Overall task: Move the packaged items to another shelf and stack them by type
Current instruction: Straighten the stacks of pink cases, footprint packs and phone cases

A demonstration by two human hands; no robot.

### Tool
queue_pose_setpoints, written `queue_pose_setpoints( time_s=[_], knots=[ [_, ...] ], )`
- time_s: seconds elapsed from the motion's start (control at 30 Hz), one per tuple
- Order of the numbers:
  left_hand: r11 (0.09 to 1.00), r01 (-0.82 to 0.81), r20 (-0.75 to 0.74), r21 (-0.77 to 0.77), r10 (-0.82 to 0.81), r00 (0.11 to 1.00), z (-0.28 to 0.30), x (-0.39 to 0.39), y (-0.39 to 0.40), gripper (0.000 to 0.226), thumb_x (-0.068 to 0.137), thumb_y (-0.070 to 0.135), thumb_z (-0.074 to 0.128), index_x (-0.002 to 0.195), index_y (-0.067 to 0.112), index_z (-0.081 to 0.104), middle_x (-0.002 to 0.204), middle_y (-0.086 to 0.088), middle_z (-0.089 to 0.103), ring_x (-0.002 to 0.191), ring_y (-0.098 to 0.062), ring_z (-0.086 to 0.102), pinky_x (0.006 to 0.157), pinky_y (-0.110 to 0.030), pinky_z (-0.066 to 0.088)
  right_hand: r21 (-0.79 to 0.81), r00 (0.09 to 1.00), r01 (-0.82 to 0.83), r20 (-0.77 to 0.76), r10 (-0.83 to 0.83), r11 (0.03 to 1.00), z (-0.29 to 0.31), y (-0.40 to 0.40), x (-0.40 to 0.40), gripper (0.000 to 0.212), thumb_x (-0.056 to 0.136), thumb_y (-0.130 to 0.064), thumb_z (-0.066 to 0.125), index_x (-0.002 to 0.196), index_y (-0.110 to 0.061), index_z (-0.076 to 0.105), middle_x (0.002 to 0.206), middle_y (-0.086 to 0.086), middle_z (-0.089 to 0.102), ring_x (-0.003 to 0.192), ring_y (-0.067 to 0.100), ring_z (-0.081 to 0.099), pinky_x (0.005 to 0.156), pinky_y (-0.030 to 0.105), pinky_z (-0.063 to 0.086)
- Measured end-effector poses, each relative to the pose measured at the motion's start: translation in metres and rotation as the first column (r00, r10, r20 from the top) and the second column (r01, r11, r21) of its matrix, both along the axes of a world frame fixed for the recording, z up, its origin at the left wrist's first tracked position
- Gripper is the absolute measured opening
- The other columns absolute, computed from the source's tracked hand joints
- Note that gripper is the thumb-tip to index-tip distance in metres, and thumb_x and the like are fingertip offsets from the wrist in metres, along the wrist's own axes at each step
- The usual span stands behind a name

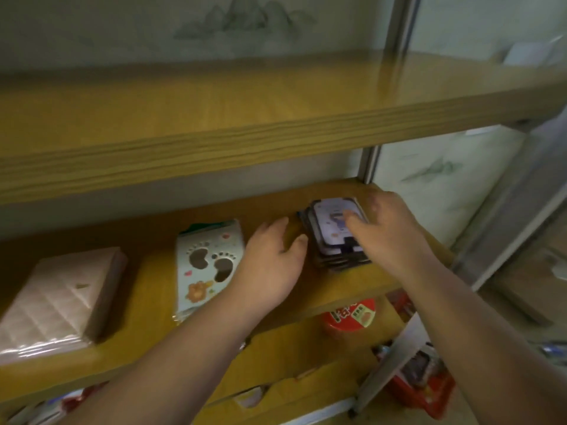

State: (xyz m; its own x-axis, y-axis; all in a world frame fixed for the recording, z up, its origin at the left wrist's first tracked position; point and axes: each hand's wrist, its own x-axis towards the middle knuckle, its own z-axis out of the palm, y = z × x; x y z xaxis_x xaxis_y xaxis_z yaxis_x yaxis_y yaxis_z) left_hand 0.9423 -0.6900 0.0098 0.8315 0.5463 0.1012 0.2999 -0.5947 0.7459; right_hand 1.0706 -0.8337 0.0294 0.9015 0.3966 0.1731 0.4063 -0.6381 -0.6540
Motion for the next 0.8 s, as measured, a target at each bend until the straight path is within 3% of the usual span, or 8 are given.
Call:
queue_pose_setpoints(
  time_s=[0.1, 0.17, 0.3, 0.4, 0.5, 0.6, 0.73, 0.8],
  knots=[
    [0.996, 0.016, -0.019, -0.082, -0.017, 1.000, -0.007, 0.027, -0.030, 0.050, 0.101, 0.040, 0.049, 0.147, 0.022, 0.045, 0.143, 0.007, 0.050, 0.135, -0.016, 0.042, 0.095, -0.014, 0.022, -0.059, 0.953, 0.002, -0.303, -0.020, 0.998, -0.012, -0.022, 0.031, 0.062, 0.089, -0.061, 0.055, 0.130, -0.014, 0.056, 0.129, 0.011, 0.058, 0.117, 0.026, 0.056, 0.086, 0.038, 0.043],
    [0.973, -0.002, -0.045, -0.231, -0.008, 0.999, -0.014, 0.043, -0.044, 0.039, 0.101, 0.038, 0.052, 0.139, 0.031, 0.050, 0.135, 0.018, 0.053, 0.127, -0.011, 0.050, 0.091, -0.016, 0.037, -0.034, 0.888, -0.072, -0.456, 0.049, 0.997, -0.023, -0.026, 0.039, 0.065, 0.088, -0.064, 0.054, 0.135, -0.020, 0.058, 0.132, 0.006, 0.063, 0.115, 0.025, 0.060, 0.085, 0.036, 0.048],
    [0.881, -0.154, -0.069, -0.448, 0.138, 0.988, -0.021, 0.067, -0.060, 0.017, 0.098, 0.035, 0.056, 0.085, 0.047, 0.057, 0.080, 0.033, 0.065, 0.079, 0.012, 0.059, 0.059, -0.011, 0.035, 0.126, 0.869, -0.189, -0.440, 0.226, 0.974, -0.034, -0.025, 0.045, 0.020, 0.093, -0.045, 0.059, 0.092, -0.029, 0.071, 0.093, -0.003, 0.075, 0.085, 0.015, 0.067, 0.070, 0.032, 0.054],
    [0.774, -0.255, -0.062, -0.580, 0.270, 0.961, -0.013, 0.079, -0.063, 0.004, 0.092, 0.035, 0.065, 0.096, 0.035, 0.064, 0.090, 0.016, 0.071, 0.083, -0.003, 0.063, 0.062, -0.022, 0.041, 0.172, 0.836, -0.225, -0.472, 0.281, 0.959, -0.037, -0.029, 0.050, 0.017, 0.093, -0.035, 0.059, 0.095, -0.025, 0.072, 0.095, 0.003, 0.075, 0.089, 0.022, 0.068, 0.082, 0.041, 0.057],
    [0.616, -0.336, -0.126, -0.713, 0.358, 0.925, -0.004, 0.088, -0.062, 0.029, 0.086, 0.036, 0.072, 0.108, 0.016, 0.069, 0.090, -0.004, 0.078, 0.084, -0.024, 0.073, 0.075, -0.038, 0.054, 0.227, 0.814, -0.215, -0.496, 0.303, 0.950, -0.040, -0.040, 0.057, 0.013, 0.094, -0.038, 0.062, 0.095, -0.029, 0.071, 0.091, -0.005, 0.075, 0.089, 0.016, 0.068, 0.071, 0.033, 0.054],
    [0.511, -0.316, -0.174, -0.799, 0.307, 0.936, 0.003, 0.095, -0.061, 0.032, 0.087, 0.037, 0.073, 0.106, 0.011, 0.075, 0.087, -0.009, 0.080, 0.077, -0.025, 0.078, 0.066, -0.035, 0.056, 0.274, 0.792, -0.208, -0.516, 0.326, 0.939, -0.042, -0.051, 0.065, 0.013, 0.094, -0.040, 0.063, 0.098, -0.030, 0.069, 0.091, -0.009, 0.075, 0.087, 0.012, 0.067, 0.063, 0.028, 0.047],
    [0.592, -0.293, -0.160, -0.751, 0.268, 0.950, 0.003, 0.101, -0.067, 0.024, 0.084, 0.028, 0.078, 0.100, 0.012, 0.070, 0.083, -0.008, 0.080, 0.073, -0.023, 0.078, 0.057, -0.031, 0.059, 0.315, 0.749, -0.266, -0.527, 0.401, 0.911, -0.043, -0.059, 0.070, 0.011, 0.090, -0.037, 0.069, 0.100, -0.034, 0.072, 0.088, -0.015, 0.078, 0.088, 0.008, 0.071, 0.070, 0.029, 0.053],
    [0.669, -0.284, -0.126, -0.687, 0.275, 0.953, 0.002, 0.099, -0.071, 0.021, 0.083, 0.028, 0.079, 0.094, 0.018, 0.065, 0.087, -0.006, 0.080, 0.080, -0.023, 0.077, 0.072, -0.036, 0.062, 0.333, 0.718, -0.287, -0.547, 0.432, 0.898, -0.042, -0.063, 0.071, 0.014, 0.090, -0.034, 0.070, 0.103, -0.036, 0.070, 0.090, -0.018, 0.077, 0.091, 0.008, 0.071, 0.077, 0.032, 0.055]
  ],
)
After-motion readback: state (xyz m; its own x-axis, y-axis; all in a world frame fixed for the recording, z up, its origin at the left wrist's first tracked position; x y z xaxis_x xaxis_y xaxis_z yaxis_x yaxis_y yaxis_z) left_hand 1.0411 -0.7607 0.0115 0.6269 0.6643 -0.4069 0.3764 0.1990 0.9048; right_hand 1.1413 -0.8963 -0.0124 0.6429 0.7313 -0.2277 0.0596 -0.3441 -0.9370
